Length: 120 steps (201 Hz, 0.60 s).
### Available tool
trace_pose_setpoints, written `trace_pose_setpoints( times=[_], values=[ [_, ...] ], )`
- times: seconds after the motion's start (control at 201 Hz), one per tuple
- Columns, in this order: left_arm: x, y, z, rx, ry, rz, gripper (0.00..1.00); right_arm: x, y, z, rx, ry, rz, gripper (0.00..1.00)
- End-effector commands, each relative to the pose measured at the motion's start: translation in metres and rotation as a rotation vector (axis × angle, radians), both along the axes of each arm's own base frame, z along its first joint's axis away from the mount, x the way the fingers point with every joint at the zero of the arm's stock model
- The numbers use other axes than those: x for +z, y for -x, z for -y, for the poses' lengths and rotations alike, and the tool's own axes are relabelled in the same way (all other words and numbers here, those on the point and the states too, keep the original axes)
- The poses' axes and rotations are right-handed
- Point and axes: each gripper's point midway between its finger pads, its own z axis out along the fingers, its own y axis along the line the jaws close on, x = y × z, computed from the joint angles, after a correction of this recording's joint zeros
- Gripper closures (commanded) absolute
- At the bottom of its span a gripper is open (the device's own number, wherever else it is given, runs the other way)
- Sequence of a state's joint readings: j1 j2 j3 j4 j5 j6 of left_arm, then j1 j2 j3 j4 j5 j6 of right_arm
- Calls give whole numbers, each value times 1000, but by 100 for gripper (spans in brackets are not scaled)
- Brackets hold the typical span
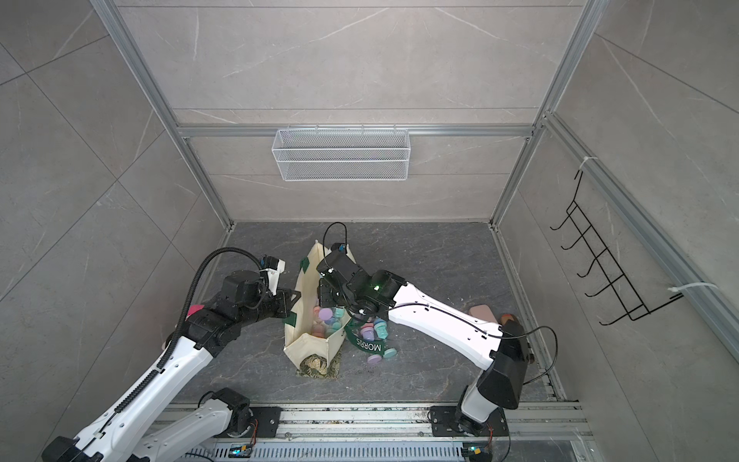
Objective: Put the hourglass into the canvas bag
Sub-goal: Place the hourglass in the canvas bag.
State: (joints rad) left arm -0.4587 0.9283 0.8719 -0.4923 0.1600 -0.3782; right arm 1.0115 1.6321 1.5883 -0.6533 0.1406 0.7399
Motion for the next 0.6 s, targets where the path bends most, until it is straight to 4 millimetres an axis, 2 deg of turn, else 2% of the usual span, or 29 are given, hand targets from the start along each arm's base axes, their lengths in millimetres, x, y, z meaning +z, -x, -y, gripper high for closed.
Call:
trace_pose_setpoints(
  times=[0.0, 0.592],
  values=[
    [12, 0, 6, -29, 24, 44, 100, 0, -2, -10, 4, -12, -8, 100],
    [15, 1, 5, -28, 29, 53, 100, -75, -10, -19, -22, 103, -170, 100]
  ],
)
